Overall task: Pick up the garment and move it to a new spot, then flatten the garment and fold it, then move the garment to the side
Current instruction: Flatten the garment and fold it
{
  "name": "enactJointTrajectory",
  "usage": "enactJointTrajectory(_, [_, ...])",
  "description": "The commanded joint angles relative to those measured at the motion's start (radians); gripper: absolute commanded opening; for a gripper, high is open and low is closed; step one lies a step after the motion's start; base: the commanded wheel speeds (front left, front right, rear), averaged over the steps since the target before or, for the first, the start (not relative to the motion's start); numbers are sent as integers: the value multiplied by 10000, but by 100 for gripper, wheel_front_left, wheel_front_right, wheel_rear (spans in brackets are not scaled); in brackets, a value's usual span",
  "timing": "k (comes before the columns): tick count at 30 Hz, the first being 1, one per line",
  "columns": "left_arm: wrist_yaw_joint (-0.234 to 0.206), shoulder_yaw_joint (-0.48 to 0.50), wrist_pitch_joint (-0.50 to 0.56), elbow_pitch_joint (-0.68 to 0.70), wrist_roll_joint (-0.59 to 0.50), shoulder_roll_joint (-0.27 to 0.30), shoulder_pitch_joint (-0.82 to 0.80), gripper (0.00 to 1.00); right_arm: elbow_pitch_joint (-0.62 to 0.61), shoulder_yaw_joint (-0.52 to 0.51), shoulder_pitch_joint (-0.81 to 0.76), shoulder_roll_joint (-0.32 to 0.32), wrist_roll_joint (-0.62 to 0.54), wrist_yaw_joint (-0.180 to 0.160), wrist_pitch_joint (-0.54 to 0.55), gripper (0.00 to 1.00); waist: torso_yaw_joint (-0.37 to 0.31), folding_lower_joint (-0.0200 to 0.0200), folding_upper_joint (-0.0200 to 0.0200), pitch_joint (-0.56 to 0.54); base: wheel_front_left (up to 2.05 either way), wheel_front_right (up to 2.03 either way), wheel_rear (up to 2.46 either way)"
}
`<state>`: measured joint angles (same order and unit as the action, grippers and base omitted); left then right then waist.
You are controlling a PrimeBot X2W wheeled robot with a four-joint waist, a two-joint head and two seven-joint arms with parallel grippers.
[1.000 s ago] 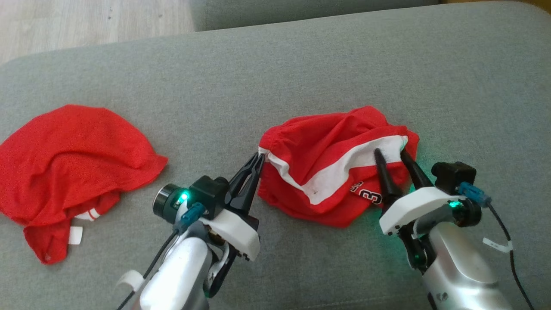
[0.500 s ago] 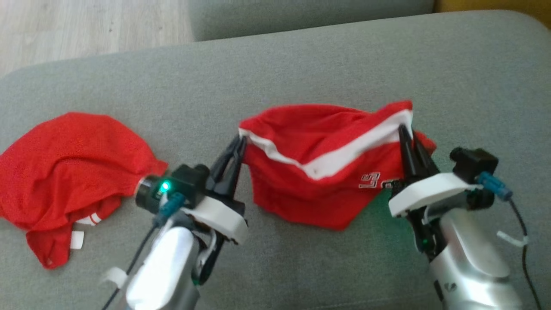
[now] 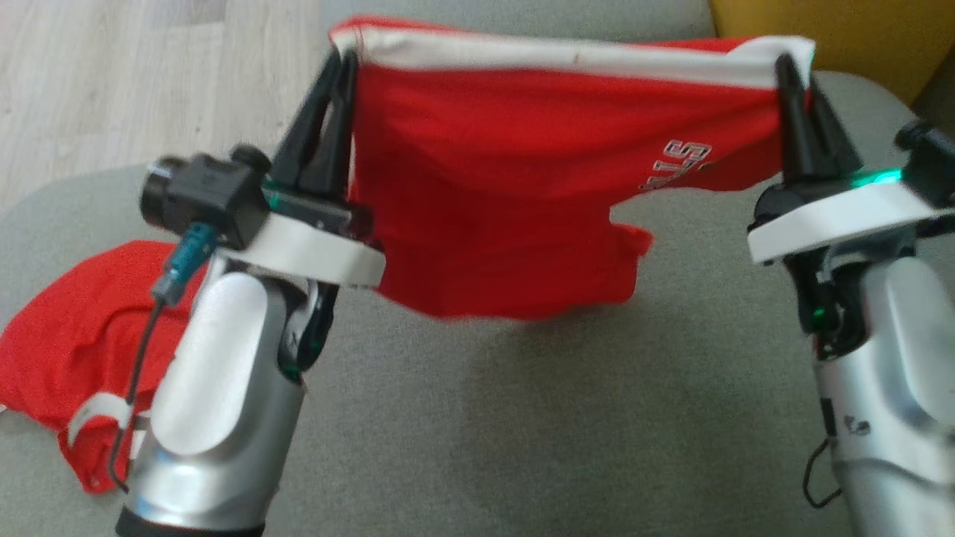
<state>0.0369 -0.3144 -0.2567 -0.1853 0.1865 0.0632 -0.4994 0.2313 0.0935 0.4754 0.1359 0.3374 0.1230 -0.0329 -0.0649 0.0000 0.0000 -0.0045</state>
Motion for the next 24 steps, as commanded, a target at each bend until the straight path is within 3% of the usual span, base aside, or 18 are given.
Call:
enactJointTrajectory(1, [42,388,-51,455,-27,235,-650,0,-647,78,419,-27,-113,77,166,0,-8,0,0,-152,0,0,0])
enactJointTrajectory(17, [-150,343,721,2847,-12,562,-175,0,-5052,-978,-1171,-438,-796,77,2598,0,67,0,0,-25,0,0,0])
enactJointTrajectory(24, [26,326,1245,2760,-32,783,-939,0,-5183,-1110,-301,-255,-850,77,2937,0,-103,0,0,1072,0,0,0])
